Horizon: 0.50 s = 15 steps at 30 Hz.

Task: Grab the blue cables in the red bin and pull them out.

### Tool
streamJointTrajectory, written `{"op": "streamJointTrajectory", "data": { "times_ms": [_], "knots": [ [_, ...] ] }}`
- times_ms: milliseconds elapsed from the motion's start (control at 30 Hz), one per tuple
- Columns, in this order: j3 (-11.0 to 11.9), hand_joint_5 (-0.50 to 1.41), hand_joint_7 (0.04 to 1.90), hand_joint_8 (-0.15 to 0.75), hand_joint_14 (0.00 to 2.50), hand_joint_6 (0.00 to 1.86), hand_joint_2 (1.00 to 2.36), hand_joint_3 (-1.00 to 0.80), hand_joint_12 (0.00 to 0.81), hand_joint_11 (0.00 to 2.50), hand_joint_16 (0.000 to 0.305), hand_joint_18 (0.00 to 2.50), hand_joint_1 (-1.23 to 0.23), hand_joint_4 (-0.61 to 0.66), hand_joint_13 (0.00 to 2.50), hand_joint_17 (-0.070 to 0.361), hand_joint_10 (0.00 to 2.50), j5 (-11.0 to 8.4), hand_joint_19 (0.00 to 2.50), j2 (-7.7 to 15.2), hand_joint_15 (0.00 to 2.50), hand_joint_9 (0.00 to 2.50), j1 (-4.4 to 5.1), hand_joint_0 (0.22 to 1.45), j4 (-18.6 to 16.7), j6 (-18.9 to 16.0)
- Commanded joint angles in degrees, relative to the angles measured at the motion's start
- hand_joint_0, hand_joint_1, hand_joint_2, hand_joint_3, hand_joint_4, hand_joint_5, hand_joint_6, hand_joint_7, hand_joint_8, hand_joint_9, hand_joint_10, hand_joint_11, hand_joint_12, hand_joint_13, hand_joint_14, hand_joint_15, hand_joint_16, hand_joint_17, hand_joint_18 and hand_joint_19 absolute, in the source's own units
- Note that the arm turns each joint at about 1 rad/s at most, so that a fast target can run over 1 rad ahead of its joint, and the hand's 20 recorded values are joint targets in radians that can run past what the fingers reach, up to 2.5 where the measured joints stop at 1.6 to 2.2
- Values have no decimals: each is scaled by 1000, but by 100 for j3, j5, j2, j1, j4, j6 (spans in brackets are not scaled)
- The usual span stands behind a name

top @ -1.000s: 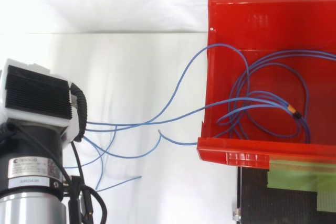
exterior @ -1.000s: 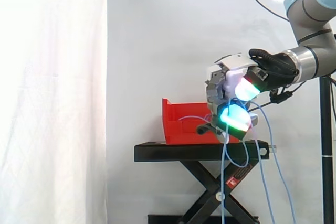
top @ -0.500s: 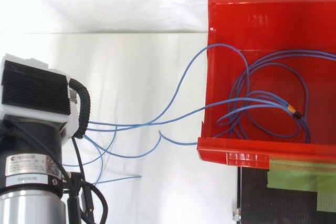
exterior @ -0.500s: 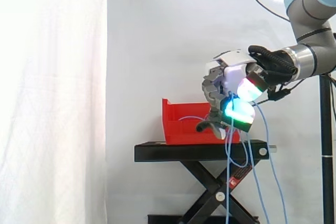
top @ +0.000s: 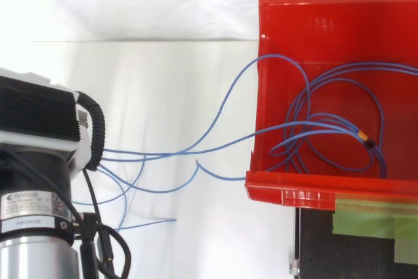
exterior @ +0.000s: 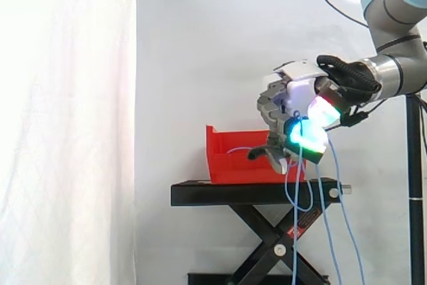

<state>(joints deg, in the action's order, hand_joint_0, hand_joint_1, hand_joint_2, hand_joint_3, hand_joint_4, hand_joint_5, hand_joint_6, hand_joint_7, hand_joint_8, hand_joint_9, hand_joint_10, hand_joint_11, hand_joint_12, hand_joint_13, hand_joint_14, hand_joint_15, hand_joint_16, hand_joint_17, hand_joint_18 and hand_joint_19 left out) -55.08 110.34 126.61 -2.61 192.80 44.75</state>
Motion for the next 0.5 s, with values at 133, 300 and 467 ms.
{"op": "streamJointTrajectory", "data": {
  "times_ms": [133,300,467],
  "knots": [
    [393,418,412,182,10,1296,1000,-1000,276,1593,44,775,-882,66,1358,100,1017,23,697,-5,1576,1033,-3,925,12,29],
    [683,419,403,175,9,1300,1000,-1000,279,1580,44,778,-881,67,1363,100,1021,32,698,-5,1581,1034,32,930,-32,416],
    [674,421,404,180,9,1300,1000,-1000,279,1589,44,779,-880,66,1361,100,1020,32,696,4,1590,1030,41,932,-304,847]
  ]
}}
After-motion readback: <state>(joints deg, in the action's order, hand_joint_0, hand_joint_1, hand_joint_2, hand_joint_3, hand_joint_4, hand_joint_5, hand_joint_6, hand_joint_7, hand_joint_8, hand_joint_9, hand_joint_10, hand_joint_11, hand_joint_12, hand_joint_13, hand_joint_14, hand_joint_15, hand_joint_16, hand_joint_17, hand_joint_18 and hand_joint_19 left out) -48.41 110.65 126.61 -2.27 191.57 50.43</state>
